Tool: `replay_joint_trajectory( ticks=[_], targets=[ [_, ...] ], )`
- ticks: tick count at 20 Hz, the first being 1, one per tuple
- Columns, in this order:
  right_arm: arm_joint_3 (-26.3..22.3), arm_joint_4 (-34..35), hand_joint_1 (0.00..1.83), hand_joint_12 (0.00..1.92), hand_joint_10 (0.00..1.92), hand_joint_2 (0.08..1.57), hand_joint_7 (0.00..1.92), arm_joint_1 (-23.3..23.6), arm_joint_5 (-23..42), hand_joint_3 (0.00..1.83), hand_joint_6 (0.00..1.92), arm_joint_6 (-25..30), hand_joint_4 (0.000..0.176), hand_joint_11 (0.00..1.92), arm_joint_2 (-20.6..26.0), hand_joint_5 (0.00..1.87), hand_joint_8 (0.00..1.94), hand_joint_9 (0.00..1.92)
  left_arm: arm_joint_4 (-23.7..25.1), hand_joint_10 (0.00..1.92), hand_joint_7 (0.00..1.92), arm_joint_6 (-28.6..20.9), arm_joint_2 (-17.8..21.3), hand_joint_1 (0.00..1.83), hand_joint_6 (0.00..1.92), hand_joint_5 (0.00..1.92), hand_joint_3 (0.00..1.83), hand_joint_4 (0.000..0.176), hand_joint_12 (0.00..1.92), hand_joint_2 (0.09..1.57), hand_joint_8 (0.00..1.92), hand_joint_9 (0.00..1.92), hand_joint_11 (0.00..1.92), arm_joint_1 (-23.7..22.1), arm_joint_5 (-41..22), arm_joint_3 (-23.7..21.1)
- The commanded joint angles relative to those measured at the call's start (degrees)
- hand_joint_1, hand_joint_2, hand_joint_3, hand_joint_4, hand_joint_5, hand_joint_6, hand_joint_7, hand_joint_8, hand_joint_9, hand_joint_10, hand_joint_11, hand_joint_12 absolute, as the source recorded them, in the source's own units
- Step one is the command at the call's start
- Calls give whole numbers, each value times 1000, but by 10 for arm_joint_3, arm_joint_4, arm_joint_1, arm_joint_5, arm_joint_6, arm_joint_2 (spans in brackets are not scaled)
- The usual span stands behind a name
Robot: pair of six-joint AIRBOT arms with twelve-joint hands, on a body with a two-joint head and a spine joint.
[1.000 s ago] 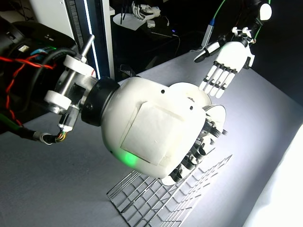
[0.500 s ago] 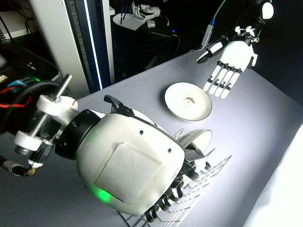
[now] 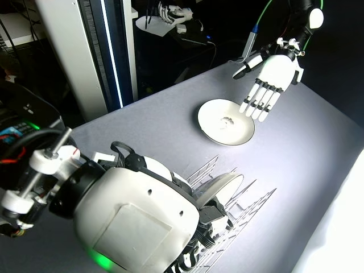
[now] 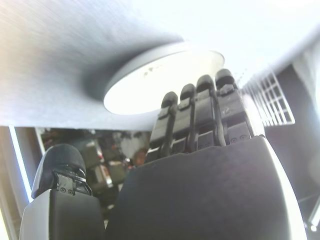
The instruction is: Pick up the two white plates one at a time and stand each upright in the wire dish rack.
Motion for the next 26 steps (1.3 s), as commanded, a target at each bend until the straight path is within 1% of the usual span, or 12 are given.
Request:
replay_joint_trajectory(
  ticks=[1,7,9,11,12,13,14,15,19,20,22,26],
  targets=[
    [6,2,1495,1443,828,1067,1057,-4,63,0,880,0,0,894,5,1022,766,1007,-34,0,0,-1,-1,0,0,0,1,0,0,1064,0,0,0,-2,-22,2],
    [9,2,1499,1386,766,1050,1133,-51,90,0,851,-2,0,933,0,1018,620,1062,-33,0,0,-1,-4,0,0,0,1,0,0,1064,0,0,0,7,-15,1],
    [9,2,1495,1428,912,1086,1017,-53,92,0,1013,-2,0,903,-1,899,851,975,-32,0,0,-1,-4,0,0,0,0,0,0,1063,0,0,0,9,-15,0],
    [9,2,1489,1532,1075,1118,947,-53,92,2,1120,-2,0,828,-1,840,890,896,-32,0,0,-1,-4,0,0,0,0,0,0,1062,0,0,0,12,-15,-2],
    [9,2,1392,1191,1234,1140,940,-51,92,0,1197,-2,0,690,-1,825,945,867,-32,0,0,-1,-4,0,0,0,0,0,0,1062,0,0,0,13,-15,-2],
    [9,2,1374,1019,587,1094,828,-50,94,0,514,-2,0,594,-1,754,431,776,-31,0,0,-1,-4,0,0,0,0,0,0,1055,0,0,0,14,-15,-2],
    [9,2,1361,942,268,1084,834,-48,94,0,190,-3,0,531,-1,752,143,780,-31,0,0,-1,-4,0,0,0,0,0,0,1055,0,0,0,15,-14,-2],
    [9,2,1344,966,129,1069,793,-47,94,0,65,-4,0,472,-1,727,39,772,-31,0,0,-1,-4,0,0,0,0,0,0,1055,0,0,0,15,-14,-2],
    [5,-2,1175,1005,0,1044,340,-29,94,0,0,-5,0,20,-2,380,0,327,-31,0,0,-1,-4,0,0,0,3,0,0,1068,0,0,0,19,-14,-2],
    [-1,-11,1023,653,0,1059,127,-21,94,4,0,-5,0,3,-1,181,4,121,-31,0,0,-1,-4,0,0,0,0,0,0,1063,0,0,0,22,-14,-2],
    [-19,-25,851,73,0,940,4,0,93,0,1,-5,0,0,0,12,0,4,-31,0,0,-1,-4,0,0,0,2,0,0,1067,0,0,0,25,-12,-2],
    [-56,-70,772,2,0,781,0,33,90,0,0,-6,0,0,0,0,0,0,-31,0,0,-1,-4,0,0,0,0,0,0,1063,0,0,0,27,-11,-2]
  ],
)
